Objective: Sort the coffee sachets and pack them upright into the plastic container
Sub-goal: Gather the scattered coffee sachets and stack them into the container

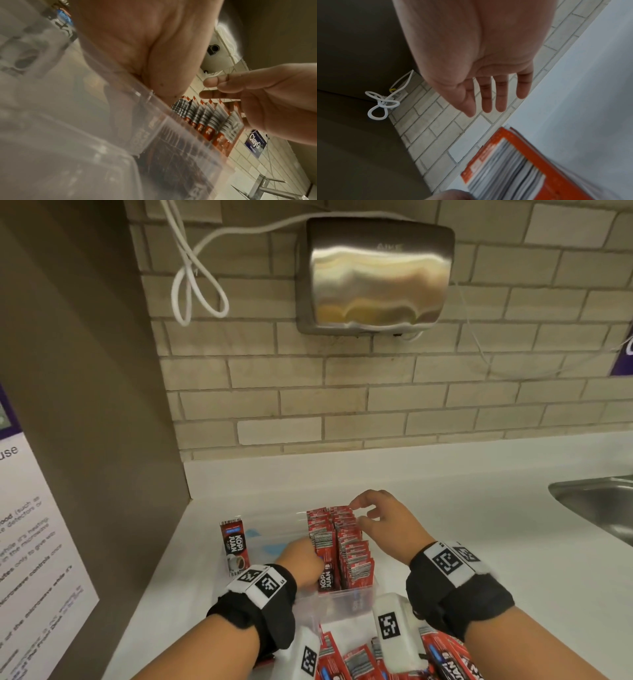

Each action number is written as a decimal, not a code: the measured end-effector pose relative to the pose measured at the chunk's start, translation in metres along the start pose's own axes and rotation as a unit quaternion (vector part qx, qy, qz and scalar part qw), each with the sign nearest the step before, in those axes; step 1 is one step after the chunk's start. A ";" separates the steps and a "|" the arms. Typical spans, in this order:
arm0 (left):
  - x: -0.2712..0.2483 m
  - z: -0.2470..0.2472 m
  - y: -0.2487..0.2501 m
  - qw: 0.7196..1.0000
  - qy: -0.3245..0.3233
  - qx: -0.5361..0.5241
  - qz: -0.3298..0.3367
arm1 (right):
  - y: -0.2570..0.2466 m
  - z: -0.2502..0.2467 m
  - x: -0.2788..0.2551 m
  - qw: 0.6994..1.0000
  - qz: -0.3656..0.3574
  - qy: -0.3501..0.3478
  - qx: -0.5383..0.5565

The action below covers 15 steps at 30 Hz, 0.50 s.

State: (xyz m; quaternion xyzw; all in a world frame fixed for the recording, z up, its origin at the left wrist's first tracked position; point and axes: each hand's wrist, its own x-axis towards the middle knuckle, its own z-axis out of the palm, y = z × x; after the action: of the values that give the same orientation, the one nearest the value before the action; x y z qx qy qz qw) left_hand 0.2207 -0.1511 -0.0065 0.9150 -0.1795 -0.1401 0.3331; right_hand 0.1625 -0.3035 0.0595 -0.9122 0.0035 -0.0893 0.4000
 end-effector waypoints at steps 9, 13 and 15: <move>-0.003 -0.001 0.003 0.999 -0.041 0.019 0.007 | 0.028 0.012 -0.003 0.986 0.154 -0.032 0.050; 0.000 0.004 0.000 0.999 0.001 0.040 0.010 | 0.033 0.019 -0.010 0.967 0.203 -0.114 0.105; 0.003 0.006 -0.002 0.999 0.025 0.045 0.014 | 0.036 0.020 -0.013 0.966 0.194 -0.130 0.108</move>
State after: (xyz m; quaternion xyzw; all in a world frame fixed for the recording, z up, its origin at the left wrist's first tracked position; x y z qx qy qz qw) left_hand 0.2221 -0.1542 -0.0124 0.9296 -0.1898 -0.1049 0.2980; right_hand 0.1554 -0.3124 0.0177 -0.8490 0.1191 0.1093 0.5031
